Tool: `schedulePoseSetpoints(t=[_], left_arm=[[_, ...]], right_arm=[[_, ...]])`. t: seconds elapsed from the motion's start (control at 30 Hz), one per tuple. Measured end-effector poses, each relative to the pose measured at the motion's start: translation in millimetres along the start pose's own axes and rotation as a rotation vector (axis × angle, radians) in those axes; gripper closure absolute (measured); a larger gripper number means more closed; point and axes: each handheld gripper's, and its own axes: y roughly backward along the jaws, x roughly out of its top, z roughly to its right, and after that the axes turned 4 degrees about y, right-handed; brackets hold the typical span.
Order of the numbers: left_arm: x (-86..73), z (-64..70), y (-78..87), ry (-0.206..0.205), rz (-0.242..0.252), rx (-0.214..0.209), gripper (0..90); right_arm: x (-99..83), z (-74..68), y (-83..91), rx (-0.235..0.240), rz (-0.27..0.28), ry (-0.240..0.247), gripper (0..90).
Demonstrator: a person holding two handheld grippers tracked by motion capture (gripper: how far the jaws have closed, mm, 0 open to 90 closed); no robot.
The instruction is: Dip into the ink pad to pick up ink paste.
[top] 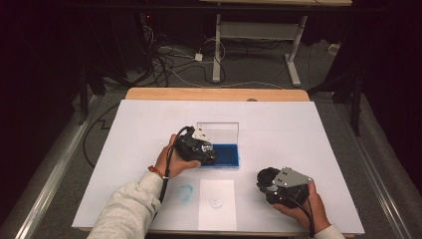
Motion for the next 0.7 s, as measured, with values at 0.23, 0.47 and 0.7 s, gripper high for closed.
schedulePoseSetpoints(t=[0.23,0.47,0.7], left_arm=[[0.0,-1.4,3.5,0.012,0.023,-0.015,54.8],[2.2,-3.4,23.3,0.019,0.092,-0.021,54.8],[1.9,-5.1,41.1,0.020,0.137,-0.020,54.8]], right_arm=[[-1.0,2.6,1.6,-0.007,0.008,-0.006,38.7],[-0.2,4.2,3.3,-0.011,0.020,-0.012,38.7],[1.9,6.6,5.1,-0.017,0.043,-0.022,38.7]])
